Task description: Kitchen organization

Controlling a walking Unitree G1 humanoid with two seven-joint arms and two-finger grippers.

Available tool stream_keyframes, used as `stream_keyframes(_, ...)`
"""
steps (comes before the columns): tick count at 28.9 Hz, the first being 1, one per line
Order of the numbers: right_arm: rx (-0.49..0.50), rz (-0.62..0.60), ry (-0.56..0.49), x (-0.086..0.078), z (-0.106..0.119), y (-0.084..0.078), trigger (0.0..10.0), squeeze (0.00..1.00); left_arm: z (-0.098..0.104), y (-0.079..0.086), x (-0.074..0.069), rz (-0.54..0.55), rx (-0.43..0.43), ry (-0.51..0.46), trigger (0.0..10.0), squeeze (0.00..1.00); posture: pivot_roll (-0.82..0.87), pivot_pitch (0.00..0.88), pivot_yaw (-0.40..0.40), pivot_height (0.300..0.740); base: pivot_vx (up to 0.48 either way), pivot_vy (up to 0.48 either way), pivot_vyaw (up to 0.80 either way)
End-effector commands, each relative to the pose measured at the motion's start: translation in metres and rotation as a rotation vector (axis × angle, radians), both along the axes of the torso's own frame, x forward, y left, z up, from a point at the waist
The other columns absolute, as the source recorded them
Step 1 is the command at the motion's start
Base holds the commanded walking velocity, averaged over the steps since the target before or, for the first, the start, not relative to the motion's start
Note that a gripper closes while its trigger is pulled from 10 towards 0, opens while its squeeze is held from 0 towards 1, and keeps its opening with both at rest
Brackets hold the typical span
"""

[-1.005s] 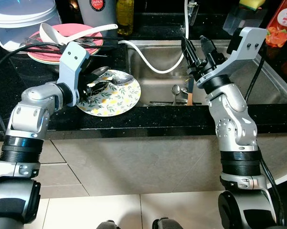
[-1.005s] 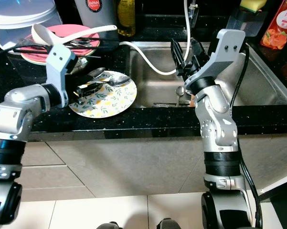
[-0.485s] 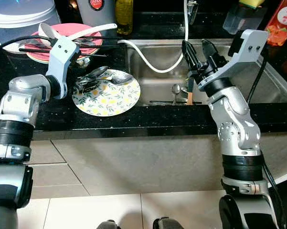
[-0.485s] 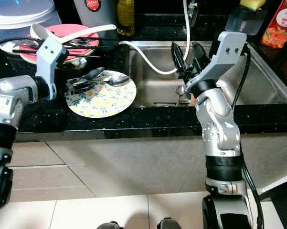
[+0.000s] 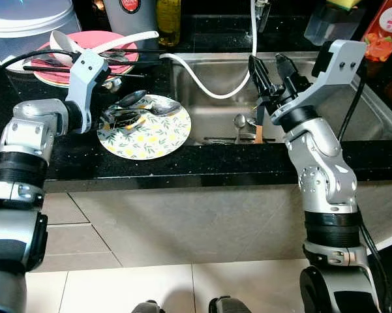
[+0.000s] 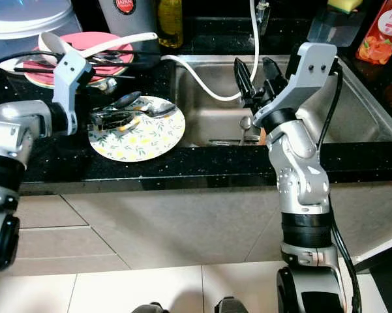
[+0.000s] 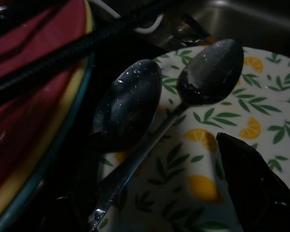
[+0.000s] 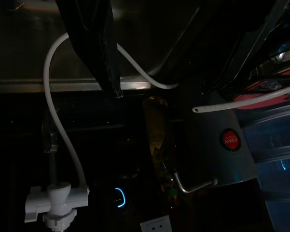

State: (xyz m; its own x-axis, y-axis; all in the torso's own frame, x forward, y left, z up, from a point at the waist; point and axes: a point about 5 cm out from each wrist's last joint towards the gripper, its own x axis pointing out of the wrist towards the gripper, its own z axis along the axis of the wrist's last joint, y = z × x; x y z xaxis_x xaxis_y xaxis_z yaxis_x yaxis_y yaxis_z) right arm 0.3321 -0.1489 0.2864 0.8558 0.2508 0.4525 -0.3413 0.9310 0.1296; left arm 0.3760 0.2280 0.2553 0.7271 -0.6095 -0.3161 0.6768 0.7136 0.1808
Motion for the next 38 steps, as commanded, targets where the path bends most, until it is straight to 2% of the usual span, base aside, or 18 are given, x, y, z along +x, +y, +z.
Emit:
stream_keyframes(1,-0.003,-0.014,-0.009,-0.003,0.002,-0.004,10.0,0.0,-0.005,-0.004,0.002,-0.041,0.023,0.028,10.0,0.0,0.06,0.076,-0.016,0.74,0.0,0.0,0.0)
stream_keyframes(7,-0.004,-0.016,-0.009,-0.003,0.003,-0.005,10.0,0.0,-0.014,0.002,0.002,-0.113,0.084,0.107,10.0,0.0,0.06,0.08,-0.015,0.74,0.0,0.0,0.0)
stream_keyframes(11,-0.003,-0.018,-0.011,-0.004,0.004,-0.004,10.0,0.0,-0.021,0.011,0.002,-0.093,0.125,0.171,9.9,0.0,0.06,0.088,-0.006,0.74,0.0,0.0,0.0)
stream_keyframes(12,-0.003,-0.02,-0.011,-0.005,0.004,-0.004,10.0,0.0,-0.023,0.013,0.001,-0.1,0.137,0.187,9.0,0.0,0.05,0.093,0.0,0.74,0.0,0.0,0.0)
stream_keyframes(13,-0.002,-0.021,-0.011,-0.005,0.004,-0.004,10.0,0.0,-0.025,0.013,0.0,-0.107,0.145,0.197,9.0,0.0,0.05,0.093,0.0,0.74,0.0,0.0,0.0)
stream_keyframes(14,-0.003,-0.026,-0.009,-0.006,0.003,-0.005,10.0,0.0,-0.027,0.013,-0.002,-0.145,0.158,0.224,8.4,0.0,0.05,0.097,0.007,0.74,0.0,0.0,0.0)
stream_keyframes(15,-0.003,-0.031,-0.007,-0.007,0.003,-0.006,10.0,0.0,-0.028,0.012,-0.004,-0.19,0.163,0.249,7.4,0.0,0.05,0.099,0.01,0.74,0.0,0.0,0.0)
stream_keyframes(19,-0.002,-0.04,-0.005,-0.008,0.002,-0.008,10.0,0.0,-0.026,0.007,-0.008,-0.275,0.154,0.269,7.2,0.0,0.04,0.101,0.014,0.74,0.0,0.0,0.0)
stream_keyframes(20,-0.002,-0.04,-0.005,-0.008,0.002,-0.008,10.0,0.0,-0.026,0.007,-0.008,-0.275,0.154,0.269,7.2,0.0,0.04,0.101,0.014,0.74,0.0,0.0,0.0)
stream_keyframes(21,-0.001,-0.044,-0.004,-0.008,0.002,-0.009,10.0,0.0,-0.022,0.003,-0.008,-0.298,0.139,0.26,9.1,0.0,0.04,0.101,0.014,0.74,0.0,0.0,0.0)
stream_keyframes(22,0.0,-0.046,-0.004,-0.008,0.001,-0.009,10.0,0.0,-0.017,-0.001,-0.008,-0.329,0.126,0.247,10.0,0.0,0.04,0.101,0.014,0.74,0.0,0.0,0.0)
stream_keyframes(27,0.004,-0.045,-0.004,-0.008,0.001,-0.009,10.0,0.0,-0.009,-0.008,-0.006,-0.354,0.122,0.193,10.0,0.0,0.04,0.101,0.014,0.74,0.0,0.0,0.0)
stream_keyframes(31,0.007,-0.035,-0.003,-0.006,0.001,-0.005,10.0,0.0,-0.012,-0.01,0.003,-0.219,0.078,0.164,10.0,0.0,0.07,0.089,0.005,0.74,0.0,0.0,0.0)
stream_keyframes(34,0.007,-0.028,-0.004,-0.005,0.002,-0.004,10.0,0.0,-0.025,-0.013,0.006,-0.137,0.061,0.171,10.0,0.0,0.06,0.091,-0.001,0.74,0.0,0.0,0.0)
stream_keyframes(35,0.006,-0.028,-0.004,-0.005,0.002,-0.005,10.0,0.0,-0.033,-0.014,0.006,-0.098,0.039,0.196,7.1,0.0,0.06,0.09,-0.001,0.74,0.0,0.0,0.0)
stream_keyframes(36,0.006,-0.028,-0.004,-0.005,0.002,-0.005,10.0,0.0,-0.033,-0.014,0.006,-0.098,0.039,0.196,7.1,0.0,0.06,0.09,-0.001,0.74,0.0,0.0,0.0)
stream_keyframes(37,0.004,-0.028,-0.004,-0.005,0.002,-0.005,10.0,0.0,-0.039,-0.015,0.005,-0.095,0.012,0.215,1.2,0.0,0.06,0.091,-0.004,0.74,0.0,0.0,0.0)
stream_keyframes(38,0.003,-0.028,-0.004,-0.005,0.002,-0.006,10.0,0.0,-0.042,-0.016,0.004,-0.103,0.0,0.22,0.0,0.0,0.05,0.09,-0.007,0.74,0.0,0.0,0.0)
